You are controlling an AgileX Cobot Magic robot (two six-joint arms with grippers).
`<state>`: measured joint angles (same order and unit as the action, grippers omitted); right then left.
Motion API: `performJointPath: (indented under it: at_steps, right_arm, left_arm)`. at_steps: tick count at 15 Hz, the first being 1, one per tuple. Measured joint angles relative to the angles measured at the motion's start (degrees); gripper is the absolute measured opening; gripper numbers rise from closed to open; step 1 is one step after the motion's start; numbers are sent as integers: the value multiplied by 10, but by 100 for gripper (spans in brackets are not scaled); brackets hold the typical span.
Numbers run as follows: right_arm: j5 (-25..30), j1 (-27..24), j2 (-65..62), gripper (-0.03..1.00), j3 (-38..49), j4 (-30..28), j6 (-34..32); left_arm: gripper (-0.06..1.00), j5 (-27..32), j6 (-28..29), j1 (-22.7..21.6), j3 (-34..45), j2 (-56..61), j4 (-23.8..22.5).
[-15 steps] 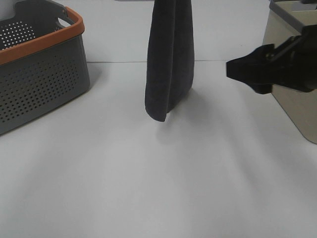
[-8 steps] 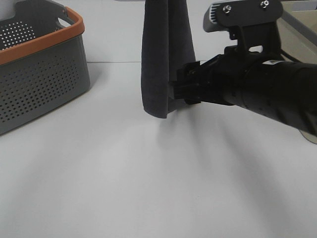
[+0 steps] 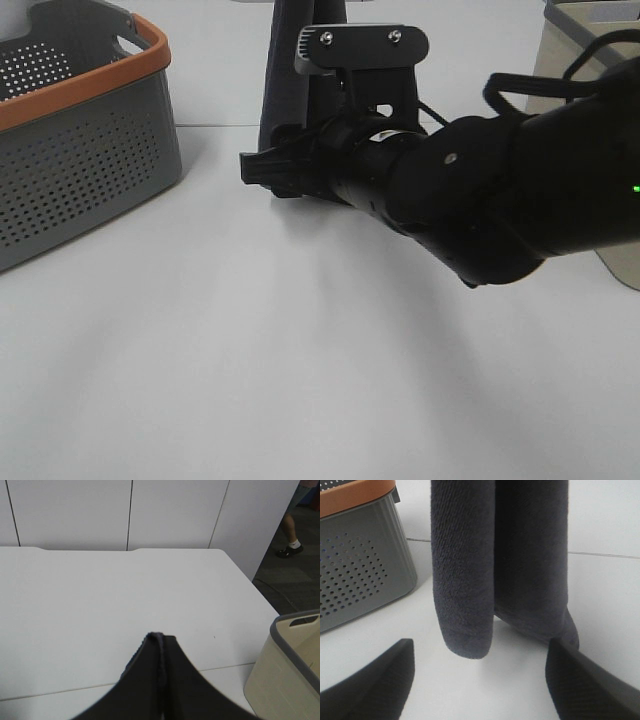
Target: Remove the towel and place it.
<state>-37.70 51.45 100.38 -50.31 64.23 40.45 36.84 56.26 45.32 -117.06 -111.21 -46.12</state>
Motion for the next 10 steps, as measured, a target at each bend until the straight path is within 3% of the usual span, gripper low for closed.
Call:
performJointPath:
  at_steps: [3,6,10]
  right_arm:
    - [0,0,40,72,-42,0,-17]
    - [-14,0,77,72,-73,11,-24]
    - [-83,0,132,72,-120,83,-26]
  left_arm:
    - [0,-7,9,26,-36,-25,-48]
    - [0,-17,7,37,-46,-34,-60]
    - [0,-18,9,37,-47,-41,-64]
